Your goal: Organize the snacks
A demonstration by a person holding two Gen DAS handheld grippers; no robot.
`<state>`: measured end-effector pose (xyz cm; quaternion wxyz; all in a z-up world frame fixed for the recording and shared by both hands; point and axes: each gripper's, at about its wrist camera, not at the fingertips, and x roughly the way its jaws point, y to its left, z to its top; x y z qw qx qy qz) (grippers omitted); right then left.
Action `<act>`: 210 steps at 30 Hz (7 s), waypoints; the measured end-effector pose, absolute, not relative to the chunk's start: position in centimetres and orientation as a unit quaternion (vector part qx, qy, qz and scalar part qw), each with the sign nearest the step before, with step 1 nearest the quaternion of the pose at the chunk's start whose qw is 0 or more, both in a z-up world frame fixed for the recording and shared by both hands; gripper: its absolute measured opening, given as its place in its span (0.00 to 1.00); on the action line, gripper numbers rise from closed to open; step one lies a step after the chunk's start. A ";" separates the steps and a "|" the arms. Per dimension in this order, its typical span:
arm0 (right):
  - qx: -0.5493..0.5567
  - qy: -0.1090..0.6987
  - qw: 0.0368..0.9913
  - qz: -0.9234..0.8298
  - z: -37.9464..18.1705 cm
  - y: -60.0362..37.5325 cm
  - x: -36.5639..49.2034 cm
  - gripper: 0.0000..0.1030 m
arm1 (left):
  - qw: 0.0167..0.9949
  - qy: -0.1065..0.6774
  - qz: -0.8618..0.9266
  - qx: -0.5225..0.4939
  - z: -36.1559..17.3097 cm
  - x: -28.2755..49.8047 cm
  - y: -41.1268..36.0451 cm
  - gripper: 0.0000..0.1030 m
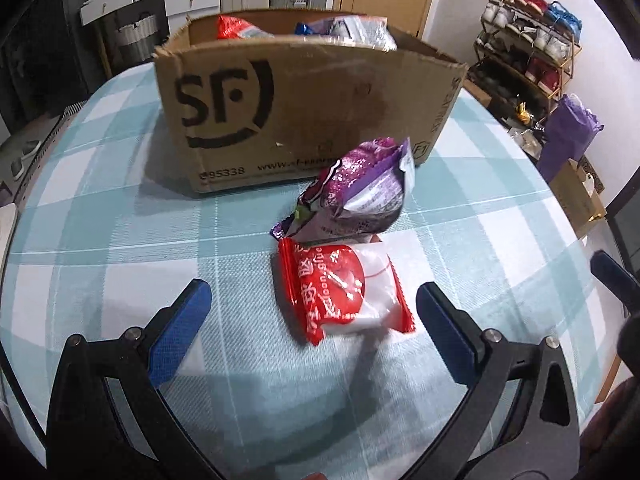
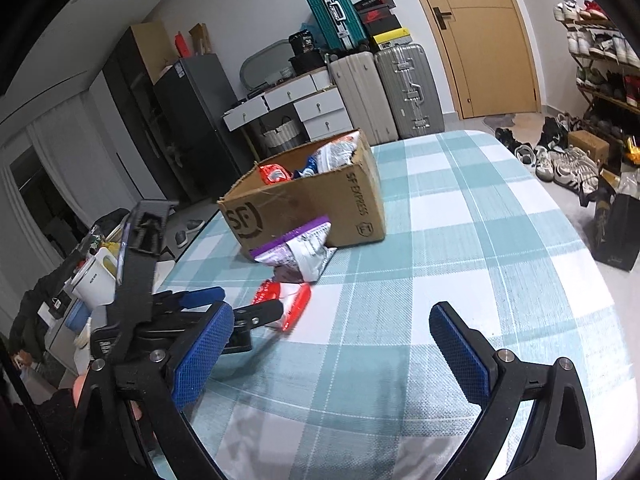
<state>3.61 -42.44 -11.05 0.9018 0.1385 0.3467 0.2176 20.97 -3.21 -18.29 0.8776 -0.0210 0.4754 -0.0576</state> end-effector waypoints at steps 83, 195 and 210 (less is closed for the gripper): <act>0.076 0.435 0.853 0.278 -16.7 -28.9 18.9 0.64 | 0.885 0.442 -0.082 -0.118 -17.3 16.5 9.6 0.44; 0.123 0.335 0.896 0.263 -3.1 -35.9 30.1 0.71 | 0.892 0.433 -0.116 -0.058 -7.4 42.8 3.9 0.78; 0.097 0.281 0.919 0.261 1.0 -37.7 23.2 0.77 | 0.919 0.381 -0.088 -0.044 -2.7 35.9 3.8 0.79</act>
